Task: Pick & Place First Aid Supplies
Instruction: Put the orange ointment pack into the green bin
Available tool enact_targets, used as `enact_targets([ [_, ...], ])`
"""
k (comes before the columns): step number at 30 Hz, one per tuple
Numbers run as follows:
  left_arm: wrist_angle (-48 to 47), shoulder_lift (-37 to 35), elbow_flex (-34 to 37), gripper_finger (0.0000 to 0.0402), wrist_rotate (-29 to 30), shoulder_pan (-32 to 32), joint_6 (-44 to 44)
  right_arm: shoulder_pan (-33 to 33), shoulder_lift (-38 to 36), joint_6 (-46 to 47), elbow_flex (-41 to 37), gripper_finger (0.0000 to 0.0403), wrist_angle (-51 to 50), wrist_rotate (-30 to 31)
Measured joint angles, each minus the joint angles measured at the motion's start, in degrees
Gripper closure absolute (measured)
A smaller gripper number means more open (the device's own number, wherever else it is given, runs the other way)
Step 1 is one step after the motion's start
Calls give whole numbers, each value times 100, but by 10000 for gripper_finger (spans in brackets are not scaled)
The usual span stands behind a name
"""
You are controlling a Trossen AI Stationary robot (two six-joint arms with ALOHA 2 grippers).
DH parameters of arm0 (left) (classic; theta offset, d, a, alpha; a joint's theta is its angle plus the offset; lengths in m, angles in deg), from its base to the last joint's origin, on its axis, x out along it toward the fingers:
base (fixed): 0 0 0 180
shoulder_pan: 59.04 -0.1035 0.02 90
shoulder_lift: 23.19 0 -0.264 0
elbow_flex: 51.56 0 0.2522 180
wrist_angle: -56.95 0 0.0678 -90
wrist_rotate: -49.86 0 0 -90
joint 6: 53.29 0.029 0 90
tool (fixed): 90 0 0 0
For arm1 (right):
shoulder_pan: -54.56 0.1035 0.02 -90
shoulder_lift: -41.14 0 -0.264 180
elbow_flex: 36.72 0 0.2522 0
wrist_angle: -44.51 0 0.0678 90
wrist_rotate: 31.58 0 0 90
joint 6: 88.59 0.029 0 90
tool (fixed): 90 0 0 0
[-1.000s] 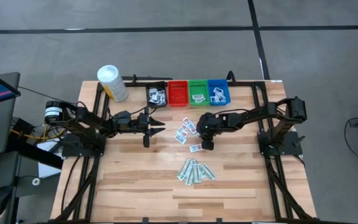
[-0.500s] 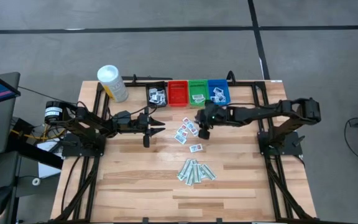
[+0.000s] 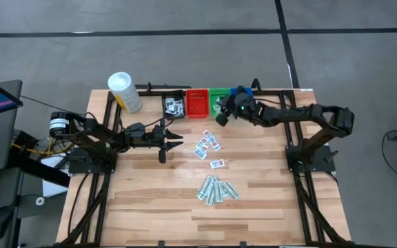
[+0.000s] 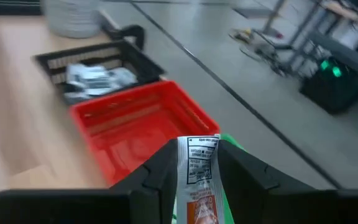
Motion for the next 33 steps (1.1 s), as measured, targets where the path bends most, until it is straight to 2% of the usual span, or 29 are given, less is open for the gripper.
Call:
enact_targets([
  [8, -1, 0, 0, 300, 1, 0, 0, -453, 0, 728, 0, 296, 19, -9],
  [18, -2, 0, 0, 300, 1, -1, -2, -463, -2, 736, 0, 288, 119, -195],
  [33, 0, 0, 0, 300, 1, 0, -2, -454, -4, 688, 2, 206, 128, -304],
])
